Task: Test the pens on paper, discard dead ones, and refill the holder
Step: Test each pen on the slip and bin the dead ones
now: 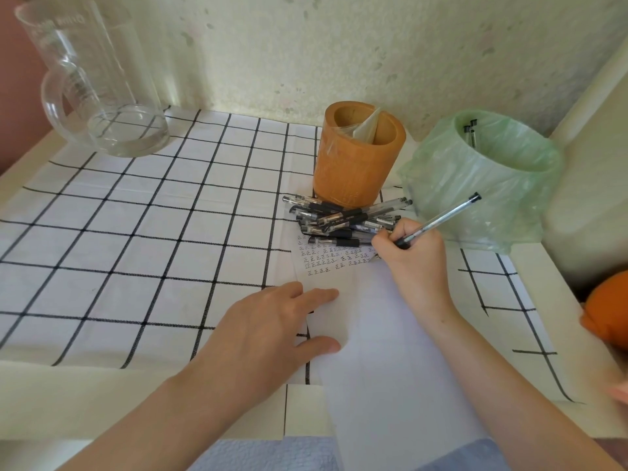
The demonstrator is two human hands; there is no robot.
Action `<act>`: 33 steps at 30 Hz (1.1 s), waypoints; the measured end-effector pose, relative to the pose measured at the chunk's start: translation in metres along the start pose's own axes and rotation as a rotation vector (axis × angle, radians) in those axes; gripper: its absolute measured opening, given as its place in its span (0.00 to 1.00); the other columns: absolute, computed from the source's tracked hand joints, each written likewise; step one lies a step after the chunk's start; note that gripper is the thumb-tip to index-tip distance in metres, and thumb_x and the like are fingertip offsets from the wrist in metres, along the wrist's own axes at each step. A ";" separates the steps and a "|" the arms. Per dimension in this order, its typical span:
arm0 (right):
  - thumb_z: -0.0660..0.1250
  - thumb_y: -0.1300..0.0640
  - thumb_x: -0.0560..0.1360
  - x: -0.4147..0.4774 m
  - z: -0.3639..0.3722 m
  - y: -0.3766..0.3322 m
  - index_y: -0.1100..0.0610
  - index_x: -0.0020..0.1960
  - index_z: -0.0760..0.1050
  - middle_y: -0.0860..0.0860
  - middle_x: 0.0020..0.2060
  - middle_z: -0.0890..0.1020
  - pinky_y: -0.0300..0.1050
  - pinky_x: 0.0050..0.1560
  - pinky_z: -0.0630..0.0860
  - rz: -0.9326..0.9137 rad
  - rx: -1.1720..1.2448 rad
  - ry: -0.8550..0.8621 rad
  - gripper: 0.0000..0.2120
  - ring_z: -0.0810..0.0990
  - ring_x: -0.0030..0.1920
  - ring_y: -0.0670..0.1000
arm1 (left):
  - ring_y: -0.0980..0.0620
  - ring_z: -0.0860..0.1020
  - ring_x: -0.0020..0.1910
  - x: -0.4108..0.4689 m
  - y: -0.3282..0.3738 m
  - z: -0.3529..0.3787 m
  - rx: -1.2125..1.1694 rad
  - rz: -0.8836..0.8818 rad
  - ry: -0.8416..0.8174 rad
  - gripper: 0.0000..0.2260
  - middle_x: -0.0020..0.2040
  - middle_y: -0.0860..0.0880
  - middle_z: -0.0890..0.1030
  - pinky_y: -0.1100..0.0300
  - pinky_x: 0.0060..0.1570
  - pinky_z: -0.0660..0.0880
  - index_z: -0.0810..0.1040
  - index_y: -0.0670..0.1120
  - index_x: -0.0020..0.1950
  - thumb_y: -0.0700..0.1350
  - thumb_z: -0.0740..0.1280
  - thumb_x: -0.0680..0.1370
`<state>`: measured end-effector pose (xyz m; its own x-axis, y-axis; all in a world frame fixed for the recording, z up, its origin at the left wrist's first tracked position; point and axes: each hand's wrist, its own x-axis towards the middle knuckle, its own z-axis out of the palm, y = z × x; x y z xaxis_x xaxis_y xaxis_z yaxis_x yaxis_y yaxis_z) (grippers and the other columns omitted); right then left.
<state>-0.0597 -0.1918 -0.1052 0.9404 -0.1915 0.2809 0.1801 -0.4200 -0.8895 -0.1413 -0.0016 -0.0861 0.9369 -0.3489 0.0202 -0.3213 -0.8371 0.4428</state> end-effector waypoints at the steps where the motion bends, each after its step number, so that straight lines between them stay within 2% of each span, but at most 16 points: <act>1: 0.67 0.68 0.70 0.000 0.000 0.000 0.58 0.27 0.62 0.48 0.21 0.63 0.33 0.27 0.58 -0.003 -0.006 0.000 0.18 0.61 0.25 0.44 | 0.60 0.68 0.42 0.000 0.000 0.000 0.002 0.000 0.001 0.26 0.42 0.58 0.67 0.66 0.39 0.62 0.59 0.64 0.70 0.65 0.59 0.73; 10: 0.66 0.69 0.70 0.000 0.000 -0.001 0.54 0.27 0.59 0.44 0.18 0.65 0.33 0.27 0.58 -0.016 -0.014 0.006 0.21 0.61 0.23 0.43 | 0.60 0.69 0.44 -0.002 0.001 -0.001 -0.009 0.005 0.007 0.26 0.43 0.58 0.68 0.67 0.40 0.62 0.59 0.65 0.70 0.65 0.59 0.73; 15: 0.66 0.69 0.70 0.000 0.000 -0.003 0.53 0.26 0.60 0.43 0.18 0.66 0.32 0.27 0.59 -0.019 -0.014 0.007 0.22 0.62 0.23 0.42 | 0.60 0.67 0.42 0.000 0.001 -0.001 0.014 0.000 -0.006 0.26 0.39 0.59 0.65 0.67 0.39 0.61 0.58 0.65 0.70 0.65 0.58 0.73; 22: 0.67 0.68 0.70 0.000 -0.001 -0.002 0.58 0.28 0.62 0.46 0.21 0.62 0.32 0.27 0.58 -0.015 -0.021 -0.002 0.18 0.60 0.25 0.43 | 0.60 0.68 0.44 -0.001 0.000 -0.001 -0.004 0.010 0.002 0.26 0.42 0.58 0.67 0.67 0.40 0.63 0.58 0.65 0.70 0.65 0.58 0.73; 28: 0.67 0.67 0.70 0.001 0.000 0.000 0.55 0.27 0.61 0.45 0.19 0.64 0.34 0.27 0.58 -0.020 -0.031 0.005 0.20 0.61 0.25 0.44 | 0.59 0.71 0.45 -0.001 0.000 -0.001 -0.022 0.012 -0.002 0.26 0.42 0.58 0.68 0.67 0.41 0.65 0.59 0.64 0.70 0.65 0.59 0.73; 33: 0.67 0.68 0.71 0.000 0.000 0.000 0.56 0.28 0.61 0.45 0.21 0.63 0.33 0.28 0.59 -0.024 -0.019 -0.008 0.19 0.61 0.25 0.44 | 0.59 0.69 0.43 0.000 0.000 0.000 -0.005 0.017 -0.002 0.26 0.40 0.59 0.66 0.67 0.40 0.63 0.59 0.65 0.70 0.65 0.59 0.73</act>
<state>-0.0596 -0.1919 -0.1050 0.9382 -0.1742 0.2992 0.1972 -0.4413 -0.8754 -0.1413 -0.0015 -0.0857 0.9312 -0.3638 0.0254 -0.3361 -0.8292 0.4466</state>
